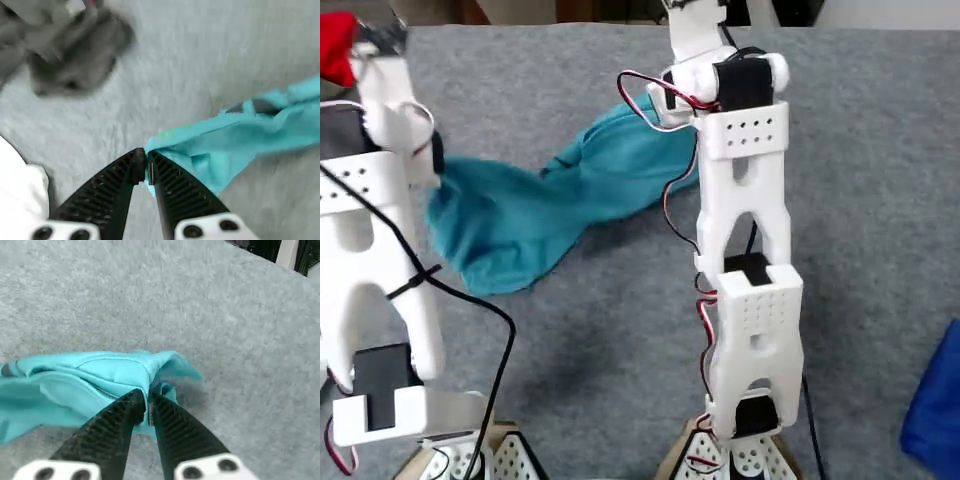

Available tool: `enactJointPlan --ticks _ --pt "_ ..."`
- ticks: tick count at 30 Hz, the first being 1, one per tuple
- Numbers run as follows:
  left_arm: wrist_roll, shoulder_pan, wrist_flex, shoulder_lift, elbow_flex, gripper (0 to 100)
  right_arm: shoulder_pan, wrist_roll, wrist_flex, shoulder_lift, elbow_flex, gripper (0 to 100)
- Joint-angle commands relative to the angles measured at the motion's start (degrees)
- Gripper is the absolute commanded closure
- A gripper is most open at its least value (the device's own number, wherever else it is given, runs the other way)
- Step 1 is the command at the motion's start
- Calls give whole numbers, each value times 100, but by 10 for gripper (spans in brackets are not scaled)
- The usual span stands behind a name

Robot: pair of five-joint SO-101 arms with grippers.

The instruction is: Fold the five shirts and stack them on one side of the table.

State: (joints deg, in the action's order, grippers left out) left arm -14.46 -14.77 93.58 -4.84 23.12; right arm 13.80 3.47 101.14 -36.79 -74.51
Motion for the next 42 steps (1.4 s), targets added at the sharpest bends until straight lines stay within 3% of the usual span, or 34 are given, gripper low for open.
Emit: enactJointPlan --ticks 1,8,12,18,23,27,35,42 --pt "264 -70 -26 -75 949 981 -224 114 70 330 -242 994" --pt "615 -343 237 -48 1996 981 -409 299 79 330 -163 993" --pt "615 -325 378 -40 1802 981 -321 985 62 48 523 981" --pt "607 -316 378 -40 1442 981 -277 1266 97 -268 1007 825" --pt "413 -316 378 -31 1257 981 -259 1310 123 -127 1314 822" --pt "369 -316 378 -31 1116 981 -48 1538 123 435 2466 822" --pt "369 -316 352 -31 914 981 1086 1196 -897 927 4382 821" --pt "369 -316 352 -31 923 981 1209 703 -1662 40 4057 821"
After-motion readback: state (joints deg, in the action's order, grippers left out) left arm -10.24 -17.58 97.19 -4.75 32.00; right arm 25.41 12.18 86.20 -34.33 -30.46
